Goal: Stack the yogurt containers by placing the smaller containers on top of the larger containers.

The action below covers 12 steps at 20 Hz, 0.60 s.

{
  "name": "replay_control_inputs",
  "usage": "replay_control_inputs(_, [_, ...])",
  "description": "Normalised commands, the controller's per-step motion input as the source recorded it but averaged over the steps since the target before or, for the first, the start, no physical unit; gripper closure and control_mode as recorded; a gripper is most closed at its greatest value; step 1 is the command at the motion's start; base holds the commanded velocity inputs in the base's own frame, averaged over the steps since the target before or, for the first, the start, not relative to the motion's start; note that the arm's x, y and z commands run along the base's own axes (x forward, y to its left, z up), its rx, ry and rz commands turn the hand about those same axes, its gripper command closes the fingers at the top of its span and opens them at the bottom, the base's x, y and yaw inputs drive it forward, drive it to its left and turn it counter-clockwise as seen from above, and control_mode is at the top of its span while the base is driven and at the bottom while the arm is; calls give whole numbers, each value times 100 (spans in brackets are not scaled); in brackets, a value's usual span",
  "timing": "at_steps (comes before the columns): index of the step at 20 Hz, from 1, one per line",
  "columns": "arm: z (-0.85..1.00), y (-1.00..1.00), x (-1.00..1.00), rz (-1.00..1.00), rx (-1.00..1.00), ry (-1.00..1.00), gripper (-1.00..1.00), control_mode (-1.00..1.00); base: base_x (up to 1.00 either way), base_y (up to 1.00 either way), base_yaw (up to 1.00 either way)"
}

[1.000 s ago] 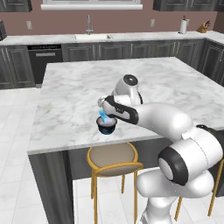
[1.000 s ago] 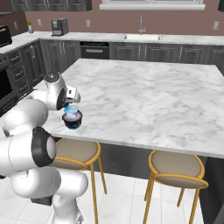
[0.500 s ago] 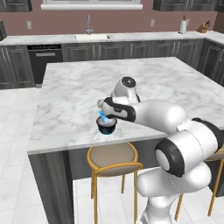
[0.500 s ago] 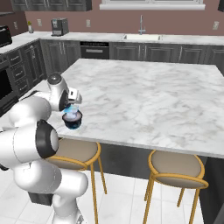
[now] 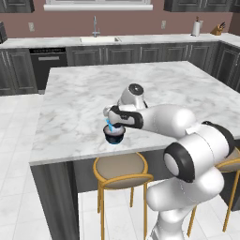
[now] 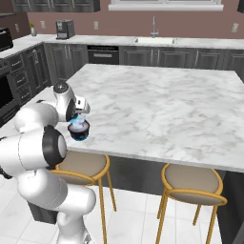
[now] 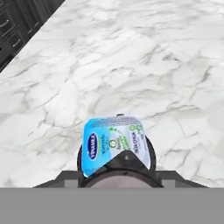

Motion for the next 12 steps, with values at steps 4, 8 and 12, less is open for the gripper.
replay_control_inputs(4, [-9,6,9,0,0,0,100,-100,0,0,0])
replay_control_inputs(8, [-9,6,9,0,0,0,100,-100,0,0,0])
replay_control_inputs(12, [-9,5,10,0,0,0,100,-100,0,0,0])
